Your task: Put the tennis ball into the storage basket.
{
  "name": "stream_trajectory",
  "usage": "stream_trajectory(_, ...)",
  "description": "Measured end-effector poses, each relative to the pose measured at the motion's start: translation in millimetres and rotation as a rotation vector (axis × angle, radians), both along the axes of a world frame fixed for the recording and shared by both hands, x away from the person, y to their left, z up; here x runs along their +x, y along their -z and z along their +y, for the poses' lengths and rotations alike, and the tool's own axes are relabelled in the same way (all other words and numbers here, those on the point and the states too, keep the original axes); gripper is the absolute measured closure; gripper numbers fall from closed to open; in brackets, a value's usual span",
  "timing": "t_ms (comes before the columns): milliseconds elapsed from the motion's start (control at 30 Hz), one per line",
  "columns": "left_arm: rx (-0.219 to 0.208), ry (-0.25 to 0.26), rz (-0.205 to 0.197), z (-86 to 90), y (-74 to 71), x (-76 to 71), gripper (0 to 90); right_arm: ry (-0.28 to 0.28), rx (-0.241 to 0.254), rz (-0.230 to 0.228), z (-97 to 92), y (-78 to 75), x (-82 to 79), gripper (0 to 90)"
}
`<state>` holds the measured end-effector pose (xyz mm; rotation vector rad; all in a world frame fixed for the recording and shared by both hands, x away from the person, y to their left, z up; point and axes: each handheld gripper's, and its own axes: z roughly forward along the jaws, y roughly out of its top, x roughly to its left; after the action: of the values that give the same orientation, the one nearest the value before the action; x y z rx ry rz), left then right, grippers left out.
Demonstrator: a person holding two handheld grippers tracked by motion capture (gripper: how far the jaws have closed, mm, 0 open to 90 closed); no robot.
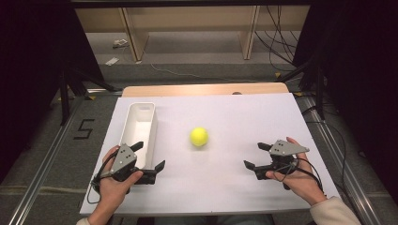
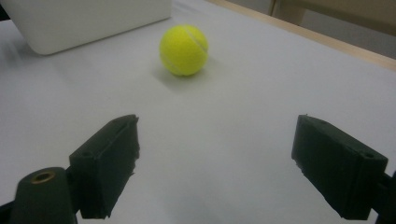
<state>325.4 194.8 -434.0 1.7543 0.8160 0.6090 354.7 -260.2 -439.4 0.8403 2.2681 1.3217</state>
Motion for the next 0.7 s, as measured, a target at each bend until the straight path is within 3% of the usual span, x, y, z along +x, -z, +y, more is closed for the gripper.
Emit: stream_trajectory(700,-0.004,-0.006,-0.007,0.9,-1.0,-2.1,0.0,-0.024,-0.006,-0.001,13.5,2.1,3.3,15.9)
